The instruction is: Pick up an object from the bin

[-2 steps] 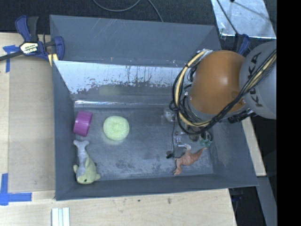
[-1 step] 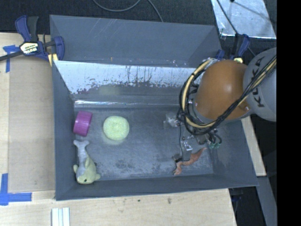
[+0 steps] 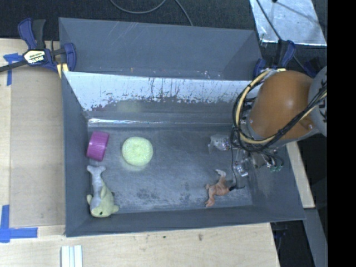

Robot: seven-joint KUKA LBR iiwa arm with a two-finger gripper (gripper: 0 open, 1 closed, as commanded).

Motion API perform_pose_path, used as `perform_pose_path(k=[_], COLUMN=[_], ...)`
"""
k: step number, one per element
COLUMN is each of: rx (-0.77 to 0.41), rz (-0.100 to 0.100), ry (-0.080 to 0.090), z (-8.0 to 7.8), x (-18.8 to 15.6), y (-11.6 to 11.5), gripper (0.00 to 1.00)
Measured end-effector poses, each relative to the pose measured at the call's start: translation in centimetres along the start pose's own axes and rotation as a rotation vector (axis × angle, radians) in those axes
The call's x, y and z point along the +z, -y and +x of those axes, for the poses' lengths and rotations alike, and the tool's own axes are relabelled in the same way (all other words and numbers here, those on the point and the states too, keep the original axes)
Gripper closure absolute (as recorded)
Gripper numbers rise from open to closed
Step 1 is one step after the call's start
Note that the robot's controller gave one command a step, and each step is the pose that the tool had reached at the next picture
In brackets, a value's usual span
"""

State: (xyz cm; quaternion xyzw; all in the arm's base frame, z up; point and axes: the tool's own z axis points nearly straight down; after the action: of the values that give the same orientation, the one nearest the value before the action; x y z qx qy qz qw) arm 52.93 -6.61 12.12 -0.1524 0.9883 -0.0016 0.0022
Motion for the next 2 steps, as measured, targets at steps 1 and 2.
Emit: perform_pose_path(k=[1, 2], rx=[-0.085, -0.237], rz=[-0.003, -0.001], ry=[0.0, 0.002], z=[1.5, 3.1], x=[-2.3, 4.5], y=[-0.5, -0.2], gripper=[0.0, 0.0])
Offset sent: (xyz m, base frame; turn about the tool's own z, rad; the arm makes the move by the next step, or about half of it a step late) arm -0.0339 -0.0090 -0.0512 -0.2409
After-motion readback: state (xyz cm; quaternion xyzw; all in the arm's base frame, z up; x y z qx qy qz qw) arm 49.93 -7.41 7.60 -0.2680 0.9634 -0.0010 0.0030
